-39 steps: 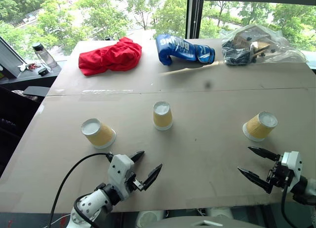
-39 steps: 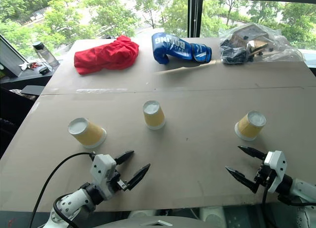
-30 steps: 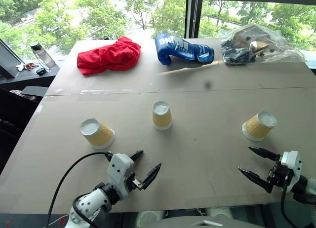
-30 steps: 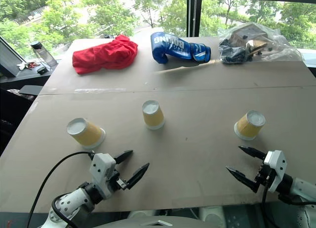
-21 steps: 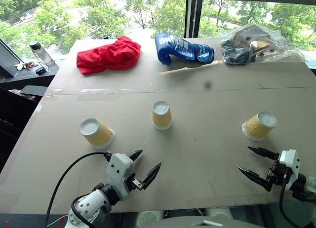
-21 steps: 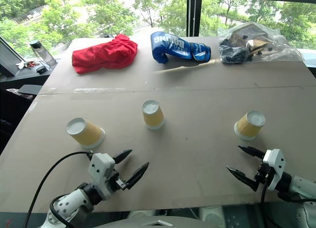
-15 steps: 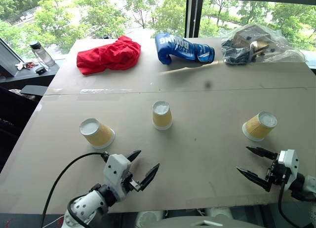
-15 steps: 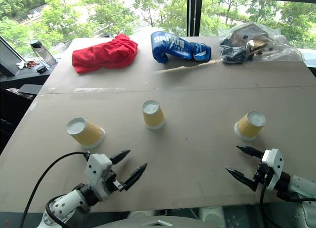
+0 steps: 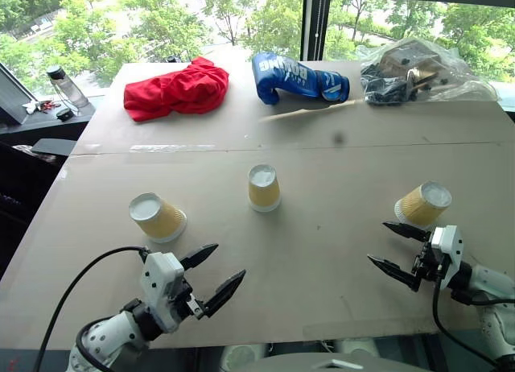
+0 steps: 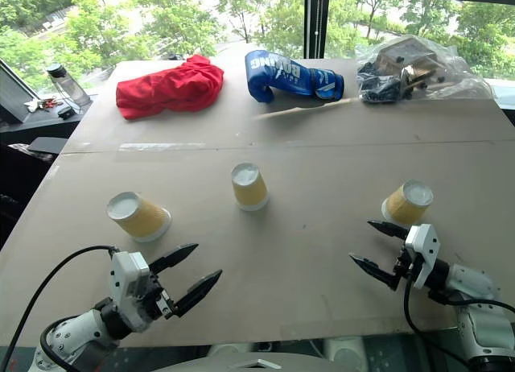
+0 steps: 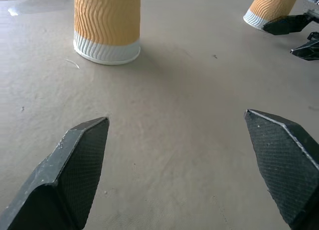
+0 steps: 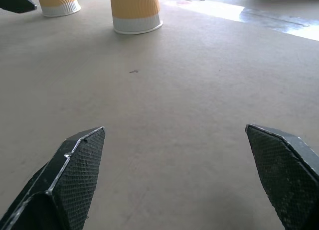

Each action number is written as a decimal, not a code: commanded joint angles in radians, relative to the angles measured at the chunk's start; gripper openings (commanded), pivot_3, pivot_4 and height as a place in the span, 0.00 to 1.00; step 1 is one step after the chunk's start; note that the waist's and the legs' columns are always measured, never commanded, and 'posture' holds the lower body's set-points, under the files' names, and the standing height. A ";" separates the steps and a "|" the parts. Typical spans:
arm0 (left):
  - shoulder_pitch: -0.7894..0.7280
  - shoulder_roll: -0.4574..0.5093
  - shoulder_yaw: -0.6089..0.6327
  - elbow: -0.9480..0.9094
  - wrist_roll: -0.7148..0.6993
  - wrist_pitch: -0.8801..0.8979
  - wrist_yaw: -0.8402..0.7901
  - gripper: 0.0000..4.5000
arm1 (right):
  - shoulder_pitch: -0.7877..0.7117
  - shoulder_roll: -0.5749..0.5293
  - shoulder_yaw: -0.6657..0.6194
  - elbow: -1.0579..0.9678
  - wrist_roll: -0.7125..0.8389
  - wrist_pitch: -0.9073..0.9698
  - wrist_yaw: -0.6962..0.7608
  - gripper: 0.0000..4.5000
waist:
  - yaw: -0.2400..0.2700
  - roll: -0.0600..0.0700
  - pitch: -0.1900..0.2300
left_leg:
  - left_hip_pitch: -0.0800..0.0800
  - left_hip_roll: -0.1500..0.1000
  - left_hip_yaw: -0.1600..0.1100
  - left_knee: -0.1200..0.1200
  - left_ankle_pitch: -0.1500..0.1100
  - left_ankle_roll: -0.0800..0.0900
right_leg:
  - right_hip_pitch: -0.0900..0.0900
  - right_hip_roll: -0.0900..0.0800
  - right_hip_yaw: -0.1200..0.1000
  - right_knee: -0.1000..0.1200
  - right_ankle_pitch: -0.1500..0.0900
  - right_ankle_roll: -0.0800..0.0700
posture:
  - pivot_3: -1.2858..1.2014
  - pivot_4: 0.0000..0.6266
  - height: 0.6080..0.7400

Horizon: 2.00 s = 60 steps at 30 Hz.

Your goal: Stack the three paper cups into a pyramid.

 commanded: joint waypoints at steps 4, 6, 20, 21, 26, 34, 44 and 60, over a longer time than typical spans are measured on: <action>-0.045 0.067 0.036 -0.030 -0.073 -0.018 -0.120 1.00 | 0.092 -0.034 -0.072 -0.009 0.074 -0.042 0.092 0.99 | 0.005 0.000 0.000 | -0.001 0.000 0.000 0.000 0.000 0.000 | 0.000 0.000 0.000 -0.002 0.000 0.000 | 0.52 0.24 0.98; -0.081 0.098 0.043 -0.044 -0.102 0.003 -0.140 1.00 | 0.135 -0.032 -0.104 -0.028 0.092 -0.043 0.085 0.99 | 0.007 0.000 0.000 | -0.001 0.000 0.000 0.000 0.000 0.000 | 0.000 0.000 0.000 -0.002 0.000 0.000 | 0.52 0.24 0.98; -0.394 0.311 0.060 -0.076 -0.294 0.215 -0.238 1.00 | 0.152 -0.018 -0.277 -0.153 0.102 0.046 -0.196 0.99 | -0.009 0.002 0.000 | 0.001 0.000 0.000 0.000 0.000 -0.001 | 0.000 0.003 0.002 0.002 0.000 0.000 | 0.52 0.24 0.98; -0.410 0.318 0.063 -0.077 -0.299 0.223 -0.238 1.00 | 0.138 -0.018 -0.277 -0.169 0.106 0.058 -0.213 0.99 | -0.009 0.002 0.000 | 0.001 0.000 0.000 0.000 0.000 -0.001 | 0.000 0.003 0.002 0.002 0.000 0.000 | 0.52 0.24 0.98; -0.460 0.336 0.079 -0.095 -0.334 0.268 -0.226 1.00 | 0.073 -0.004 -0.276 -0.209 0.121 0.112 -0.292 0.99 | -0.009 0.002 0.000 | 0.001 0.000 0.000 0.000 0.000 -0.001 | 0.000 0.004 0.003 0.002 0.000 0.000 | 0.52 0.24 0.98; -0.479 0.332 0.088 -0.118 -0.347 0.303 -0.207 1.00 | 0.004 0.017 -0.289 -0.142 0.114 0.113 -0.334 0.99 | -0.009 0.002 0.000 | 0.001 0.000 0.000 0.000 0.001 -0.001 | 0.000 0.006 0.004 0.002 0.000 0.000 | 0.52 0.24 0.98; -0.492 0.319 0.092 -0.131 -0.359 0.321 -0.174 1.00 | 0.018 0.017 -0.304 -0.034 0.089 0.063 -0.308 0.99 | -0.009 0.002 0.000 | 0.002 0.000 0.001 0.000 0.001 -0.001 | 0.000 0.006 0.004 0.002 0.000 0.000 | 0.52 0.24 0.98; -0.601 0.324 0.078 -0.174 -0.420 0.388 -0.093 1.00 | -0.185 0.040 -0.250 0.088 0.039 0.071 -0.370 0.99 | -0.010 0.002 0.000 | 0.003 0.000 0.002 0.001 0.003 -0.005 | 0.000 0.008 0.006 0.005 0.000 0.000 | 0.52 0.24 0.98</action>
